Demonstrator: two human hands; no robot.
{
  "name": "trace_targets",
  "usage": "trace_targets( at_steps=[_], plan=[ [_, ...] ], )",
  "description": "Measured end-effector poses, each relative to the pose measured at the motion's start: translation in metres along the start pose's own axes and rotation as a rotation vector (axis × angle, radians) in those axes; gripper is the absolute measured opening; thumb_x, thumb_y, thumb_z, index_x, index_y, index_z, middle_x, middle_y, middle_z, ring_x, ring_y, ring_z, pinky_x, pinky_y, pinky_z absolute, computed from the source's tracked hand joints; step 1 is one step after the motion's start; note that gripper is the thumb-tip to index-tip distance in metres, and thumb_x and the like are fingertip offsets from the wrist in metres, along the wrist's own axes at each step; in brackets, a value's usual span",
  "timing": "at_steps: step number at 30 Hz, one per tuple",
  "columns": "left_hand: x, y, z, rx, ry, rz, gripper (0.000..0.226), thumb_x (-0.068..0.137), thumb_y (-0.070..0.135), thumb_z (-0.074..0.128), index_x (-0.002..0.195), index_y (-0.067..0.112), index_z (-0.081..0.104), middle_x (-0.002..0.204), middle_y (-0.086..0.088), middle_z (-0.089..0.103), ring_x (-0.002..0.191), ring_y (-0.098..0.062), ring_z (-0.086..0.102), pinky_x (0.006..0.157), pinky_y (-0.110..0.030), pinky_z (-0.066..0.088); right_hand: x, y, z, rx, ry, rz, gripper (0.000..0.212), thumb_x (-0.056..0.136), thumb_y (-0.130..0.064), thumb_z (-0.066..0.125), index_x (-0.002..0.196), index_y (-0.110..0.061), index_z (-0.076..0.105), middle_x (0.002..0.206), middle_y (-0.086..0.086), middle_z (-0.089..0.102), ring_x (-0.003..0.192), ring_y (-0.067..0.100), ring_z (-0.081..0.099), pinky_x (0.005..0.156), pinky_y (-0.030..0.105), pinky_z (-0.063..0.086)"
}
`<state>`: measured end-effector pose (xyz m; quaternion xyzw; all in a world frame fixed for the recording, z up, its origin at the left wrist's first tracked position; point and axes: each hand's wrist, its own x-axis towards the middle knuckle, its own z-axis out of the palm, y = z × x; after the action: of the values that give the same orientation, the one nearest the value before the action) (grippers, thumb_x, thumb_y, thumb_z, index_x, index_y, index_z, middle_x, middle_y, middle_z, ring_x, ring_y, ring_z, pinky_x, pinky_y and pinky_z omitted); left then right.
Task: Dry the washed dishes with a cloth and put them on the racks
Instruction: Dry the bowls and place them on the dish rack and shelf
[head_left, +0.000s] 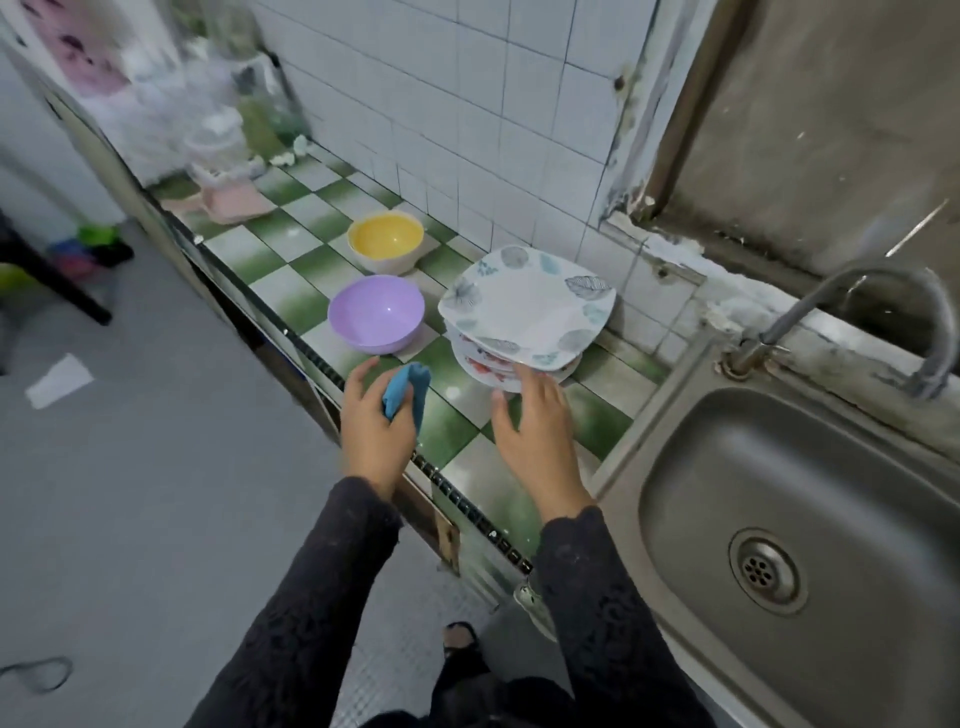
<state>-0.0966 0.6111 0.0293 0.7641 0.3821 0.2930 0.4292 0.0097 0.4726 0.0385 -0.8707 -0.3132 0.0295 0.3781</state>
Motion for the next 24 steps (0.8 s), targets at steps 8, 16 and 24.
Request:
trace_targets(
  at_steps=[8, 16, 24],
  plan=[
    [0.081, -0.026, -0.016, -0.105, -0.008, -0.199, 0.022, 0.1, 0.027, 0.049, 0.104, 0.044, 0.062, 0.099, 0.002, 0.067, 0.089, -0.017, 0.061, 0.074, -0.029, 0.048, 0.067, -0.018, 0.055, 0.042, -0.076, 0.043, 0.043, 0.101, -0.026, 0.052, 0.137, -0.003, 0.052, 0.128, 0.013, 0.06, 0.122, 0.028, 0.05, 0.107, 0.045, 0.041],
    [0.203, -0.076, -0.035, -0.109, -0.127, -0.286, 0.027, 0.1, 0.031, 0.05, 0.125, 0.028, 0.061, 0.114, 0.002, 0.064, 0.105, -0.023, 0.059, 0.095, -0.037, 0.049, 0.141, -0.056, 0.14, 0.167, -0.12, 0.289, 0.045, 0.105, -0.027, 0.049, 0.146, -0.009, 0.043, 0.149, 0.01, 0.046, 0.137, 0.021, 0.04, 0.11, 0.028, 0.029],
    [0.305, -0.099, -0.069, -0.399, -0.284, -0.457, 0.012, 0.104, 0.024, 0.047, 0.107, 0.022, 0.058, 0.097, -0.001, 0.064, 0.098, -0.028, 0.062, 0.094, -0.047, 0.052, 0.186, -0.09, 0.219, 0.501, -0.131, 0.844, 0.028, 0.102, -0.029, 0.053, 0.121, -0.009, 0.048, 0.112, 0.004, 0.053, 0.099, 0.02, 0.05, 0.079, 0.03, 0.037]
  ],
)
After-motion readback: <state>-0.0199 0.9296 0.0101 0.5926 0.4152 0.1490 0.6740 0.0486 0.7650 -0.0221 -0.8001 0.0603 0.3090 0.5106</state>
